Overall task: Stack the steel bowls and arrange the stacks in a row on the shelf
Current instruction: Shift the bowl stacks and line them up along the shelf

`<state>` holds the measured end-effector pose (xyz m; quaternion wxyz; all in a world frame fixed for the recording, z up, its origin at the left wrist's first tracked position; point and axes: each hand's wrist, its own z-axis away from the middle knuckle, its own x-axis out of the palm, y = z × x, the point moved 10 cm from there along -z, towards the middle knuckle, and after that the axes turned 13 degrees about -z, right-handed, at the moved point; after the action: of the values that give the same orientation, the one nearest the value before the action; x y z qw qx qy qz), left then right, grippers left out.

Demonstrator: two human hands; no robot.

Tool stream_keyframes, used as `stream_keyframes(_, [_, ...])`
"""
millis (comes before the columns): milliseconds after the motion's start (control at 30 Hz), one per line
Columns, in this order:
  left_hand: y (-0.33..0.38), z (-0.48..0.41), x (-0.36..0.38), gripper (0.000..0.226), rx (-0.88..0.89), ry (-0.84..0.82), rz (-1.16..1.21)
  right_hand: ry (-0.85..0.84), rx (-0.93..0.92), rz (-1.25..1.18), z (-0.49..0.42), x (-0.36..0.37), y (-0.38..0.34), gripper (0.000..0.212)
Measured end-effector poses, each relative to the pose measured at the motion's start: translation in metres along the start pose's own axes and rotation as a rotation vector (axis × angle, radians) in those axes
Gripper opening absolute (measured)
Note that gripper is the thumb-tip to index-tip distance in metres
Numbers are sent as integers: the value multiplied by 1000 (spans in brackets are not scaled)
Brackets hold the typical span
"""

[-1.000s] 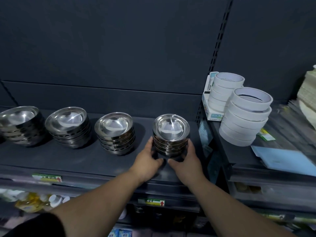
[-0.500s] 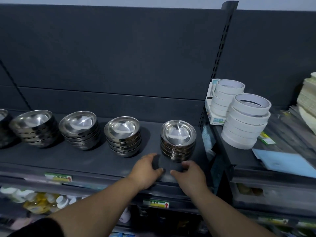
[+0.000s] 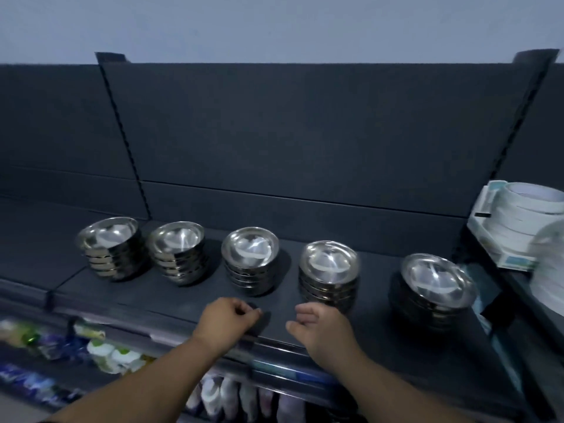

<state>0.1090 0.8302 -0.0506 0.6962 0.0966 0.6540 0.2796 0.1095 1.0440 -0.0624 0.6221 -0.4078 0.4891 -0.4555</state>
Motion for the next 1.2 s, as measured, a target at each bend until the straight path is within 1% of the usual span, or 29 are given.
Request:
stream_keyframes(67, [-41,-15,-25,27,-83,65,57,14,3,-49,-12,33,-6,37])
stream_keyframes(100, [-63,-23,-36,29,-130,97,97,37,3,-84,-18,46,-10,42])
stream_keyframes(200, [-118,-43,-64,46,-220,212,246,181,-1,-146,-35,73,-16,72])
stream_keyframes(233, [-132,-52,-69,58,-227,226,306,233,-11,-145,-40,79,-18,83])
stream_keyframes(267, [-142,-61,-71,76,-215,227,365,286,-17,-136,-43,84,-19,93])
stream_keyframes(300, [-149,-71,-72,96,-201,211,408,337,-34,-132,-44,87,-23,100])
stream_keyframes(333, [-154,-80,-72,111,-179,195,435,388,-49,-134,-44,90,-26,106])
stream_keyframes(367, [-154,-87,-74,117,-150,181,448,431,-69,-138,-45,91,-29,111])
stream_keyframes(500, [-147,-110,-76,117,-6,133,475,548,-126,-145,-51,93,-33,123])
stream_keyframes(567, [-144,-117,-77,119,46,128,473,574,-160,-142,-53,92,-39,121])
stream_keyframes(667, [-139,-122,-81,122,94,116,457,578,-188,-147,-56,92,-45,112])
stream_keyframes(733, [-136,-124,-83,121,136,103,450,573,-192,-148,-58,92,-45,113])
stream_keyframes(833, [-136,-125,-84,116,157,97,445,577,-183,-130,-58,92,-42,117])
stream_keyframes(967, [-135,-123,-86,110,161,126,434,587,-181,-139,-57,95,-39,115])
stream_keyframes(1200, [-133,-121,-84,104,157,115,433,615,-201,-130,-49,97,-37,112])
